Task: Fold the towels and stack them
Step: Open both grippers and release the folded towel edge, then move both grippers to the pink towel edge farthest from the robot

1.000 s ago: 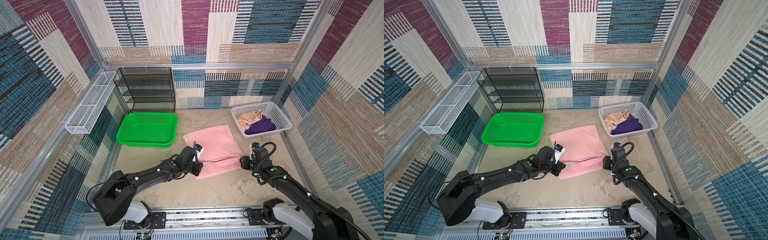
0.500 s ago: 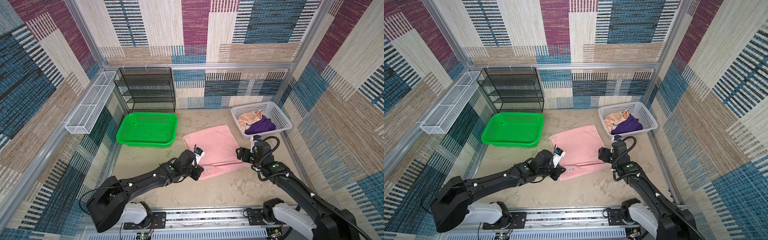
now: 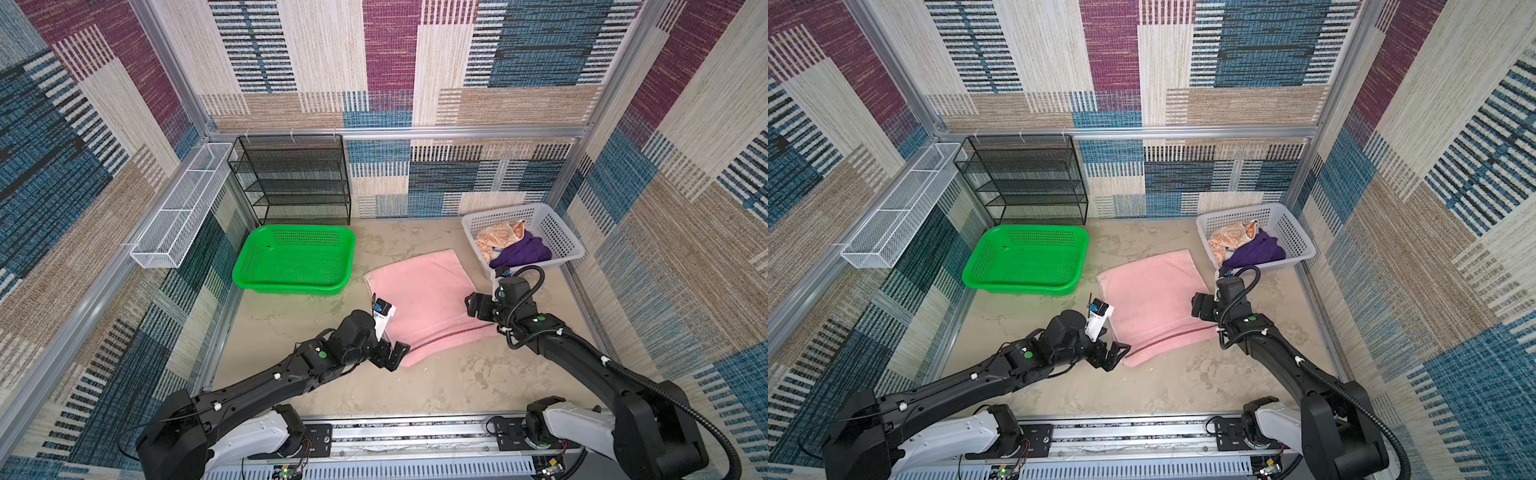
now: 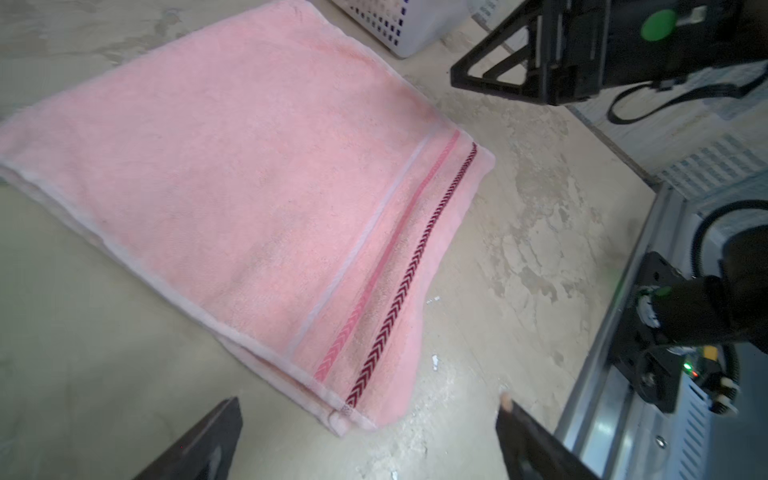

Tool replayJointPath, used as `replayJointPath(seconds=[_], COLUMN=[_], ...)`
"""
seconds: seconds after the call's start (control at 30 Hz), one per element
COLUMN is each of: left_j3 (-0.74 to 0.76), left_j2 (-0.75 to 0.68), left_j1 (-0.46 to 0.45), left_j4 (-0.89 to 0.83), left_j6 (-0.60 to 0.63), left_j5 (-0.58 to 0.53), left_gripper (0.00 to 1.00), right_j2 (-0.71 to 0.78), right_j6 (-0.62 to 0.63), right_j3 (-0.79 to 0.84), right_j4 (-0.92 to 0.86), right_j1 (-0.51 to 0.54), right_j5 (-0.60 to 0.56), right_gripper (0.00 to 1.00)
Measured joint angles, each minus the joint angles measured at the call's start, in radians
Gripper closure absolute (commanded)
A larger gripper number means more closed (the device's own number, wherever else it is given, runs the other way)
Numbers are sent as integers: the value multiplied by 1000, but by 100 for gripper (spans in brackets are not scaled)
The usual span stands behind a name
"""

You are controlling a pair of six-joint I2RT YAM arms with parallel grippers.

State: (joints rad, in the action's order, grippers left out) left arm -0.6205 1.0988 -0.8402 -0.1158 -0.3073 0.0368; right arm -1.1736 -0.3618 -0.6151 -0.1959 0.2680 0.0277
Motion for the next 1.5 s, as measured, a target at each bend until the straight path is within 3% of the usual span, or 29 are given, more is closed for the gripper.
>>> replayJointPath(seconds=[0.47, 0.8, 0.93, 1.27, 1.5], left_j3=[-390, -731, -830, -941, -945], left_j2=[404, 739, 847, 997, 1025], left_j1=[232, 285, 304, 339, 365], left_j4=[-200, -346, -404, -485, -467], left_j6=[-87, -82, -83, -91, -92], left_j5=[-144, -205, -222, -272, -262], left_gripper=[10, 25, 25, 23, 35], right_j2=[-338, -719, -840, -1044, -1120], right_j6=[80, 158, 181, 206, 209], right_j3=[-335, -754, -892, -1127, -1185], right_j4=[45, 18, -19, -119, -168], right_j1=[0, -6, -8, -8, -10], right_j5=[-13, -21, -32, -72, -103], right_gripper=[10, 17, 19, 22, 30])
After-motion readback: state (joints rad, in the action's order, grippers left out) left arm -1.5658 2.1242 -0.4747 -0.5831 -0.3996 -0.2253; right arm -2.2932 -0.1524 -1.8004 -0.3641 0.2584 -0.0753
